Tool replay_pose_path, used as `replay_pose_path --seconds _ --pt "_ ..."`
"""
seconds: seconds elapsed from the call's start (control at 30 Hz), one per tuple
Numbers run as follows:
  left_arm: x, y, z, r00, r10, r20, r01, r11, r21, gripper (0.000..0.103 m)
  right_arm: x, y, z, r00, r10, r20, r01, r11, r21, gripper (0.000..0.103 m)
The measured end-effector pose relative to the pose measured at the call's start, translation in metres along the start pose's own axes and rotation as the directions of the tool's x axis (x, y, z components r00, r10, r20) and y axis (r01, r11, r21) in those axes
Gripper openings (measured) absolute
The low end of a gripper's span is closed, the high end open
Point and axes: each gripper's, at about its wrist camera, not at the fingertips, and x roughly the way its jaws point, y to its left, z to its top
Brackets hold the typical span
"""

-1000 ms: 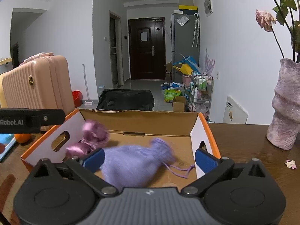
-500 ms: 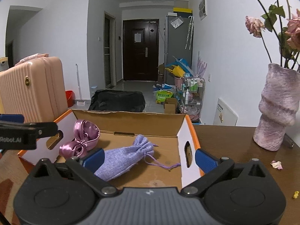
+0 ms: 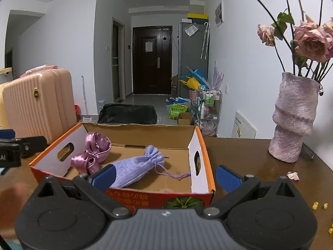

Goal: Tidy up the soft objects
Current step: 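Open both tools to drop the pouch and satin bow into the box, then move the right tool to the cream plush sheep and grasp it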

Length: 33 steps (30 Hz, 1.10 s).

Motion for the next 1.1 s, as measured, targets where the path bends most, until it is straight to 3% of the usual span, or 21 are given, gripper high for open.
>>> replay_pose_path --seconds 1.1 --pt "-0.130 0.011 -0.052 0.999 0.013 0.041 -0.011 0.999 -0.033 0.103 -0.127 0.033 -0.061 0.996 0.025 0.080 -0.024 1.000 -0.009 0.103"
